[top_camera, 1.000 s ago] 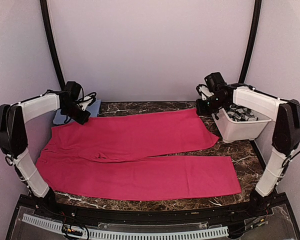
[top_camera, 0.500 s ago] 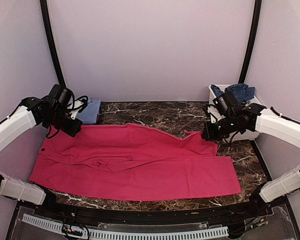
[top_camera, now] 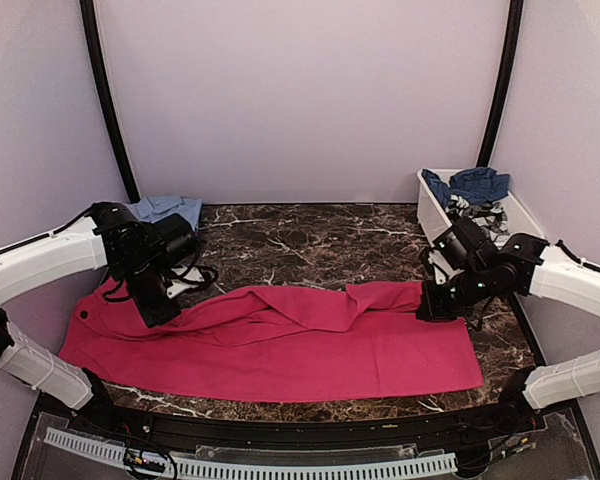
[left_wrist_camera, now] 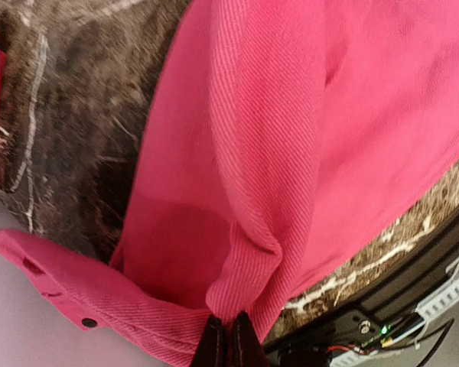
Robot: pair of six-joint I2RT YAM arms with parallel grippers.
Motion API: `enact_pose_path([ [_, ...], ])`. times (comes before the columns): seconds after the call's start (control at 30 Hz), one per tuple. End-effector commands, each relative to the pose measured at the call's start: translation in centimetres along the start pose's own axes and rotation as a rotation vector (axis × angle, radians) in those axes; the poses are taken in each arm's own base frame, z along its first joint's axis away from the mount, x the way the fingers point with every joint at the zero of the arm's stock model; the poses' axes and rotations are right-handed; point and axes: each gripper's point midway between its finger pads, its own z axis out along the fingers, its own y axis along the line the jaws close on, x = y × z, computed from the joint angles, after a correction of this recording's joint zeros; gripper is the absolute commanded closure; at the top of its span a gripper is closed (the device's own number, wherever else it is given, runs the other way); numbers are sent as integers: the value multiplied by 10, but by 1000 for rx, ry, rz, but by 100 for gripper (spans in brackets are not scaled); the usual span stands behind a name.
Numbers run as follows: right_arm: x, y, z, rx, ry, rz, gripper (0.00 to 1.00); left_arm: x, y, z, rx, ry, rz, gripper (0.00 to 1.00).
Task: Fold and stack the mixed laundry pile
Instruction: Fold the flattened trousers at the center of the board.
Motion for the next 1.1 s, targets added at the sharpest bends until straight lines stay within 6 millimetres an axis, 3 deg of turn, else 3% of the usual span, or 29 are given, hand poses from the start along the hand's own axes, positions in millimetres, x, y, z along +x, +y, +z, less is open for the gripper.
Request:
enact_pose_path([
  [0.0, 8, 0, 10, 16, 51, -5, 79, 48, -27, 14, 124, 174, 104, 99],
  [0.1, -16, 15, 8, 2, 19, -51, 51, 51, -41, 14, 184, 184, 141, 96],
  [0.23, -58, 42, 7, -36, -54, -163, 33, 44, -42, -1, 193, 97, 136, 79],
  [0.3, -78, 55, 11, -43, -73, -230, 28, 30, -34, -18, 162, -1, 106, 68],
  [0.37, -97, 62, 21, -38, -83, -264, 23, 9, -27, -36, 138, -114, 80, 60],
  [0.43, -116, 65, 35, -57, -76, -266, 22, -21, -4, -51, 35, -220, 30, 40],
  [0.47, -125, 65, 43, -66, -73, -266, 22, -31, 2, -53, 9, -245, 20, 37],
  [0.6, -151, 63, 66, -61, -53, -301, 24, -102, 14, -55, -30, -404, 10, 30],
  [0.7, -160, 69, 79, -105, -17, -325, 24, -141, 11, -39, -2, -427, 10, 30],
  [0.8, -155, 79, 98, -142, 50, -352, 24, -172, -1, -22, 63, -482, 42, 34],
  [0.9, -143, 82, 116, -130, 100, -371, 23, -181, -18, 6, 127, -454, 87, 38],
  [1.07, -119, 74, 147, -64, 176, -372, 24, -188, -39, 30, 217, -471, 104, 42],
])
